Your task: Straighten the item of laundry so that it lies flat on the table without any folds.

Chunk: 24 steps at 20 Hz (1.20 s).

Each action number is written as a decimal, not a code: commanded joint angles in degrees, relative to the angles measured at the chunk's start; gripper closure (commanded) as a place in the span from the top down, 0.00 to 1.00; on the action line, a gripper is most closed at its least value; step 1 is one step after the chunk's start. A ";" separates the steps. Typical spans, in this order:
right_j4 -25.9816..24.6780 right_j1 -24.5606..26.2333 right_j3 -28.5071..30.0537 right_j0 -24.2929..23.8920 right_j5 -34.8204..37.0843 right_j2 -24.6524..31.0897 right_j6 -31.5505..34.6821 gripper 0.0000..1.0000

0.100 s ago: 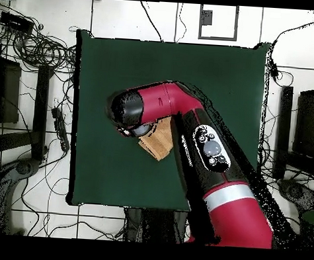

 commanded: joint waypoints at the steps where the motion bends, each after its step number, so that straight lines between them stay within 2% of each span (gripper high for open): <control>1: -2.66 4.63 -1.37 0.47 -2.54 1.55 -5.18 1.00; 2: -3.51 5.35 -1.16 0.29 -5.26 1.76 -5.24 1.00; 6: -5.32 7.02 -1.44 0.45 -8.75 1.50 -4.28 1.00; 24: -8.88 9.17 0.60 -1.57 -10.75 1.73 -7.27 1.00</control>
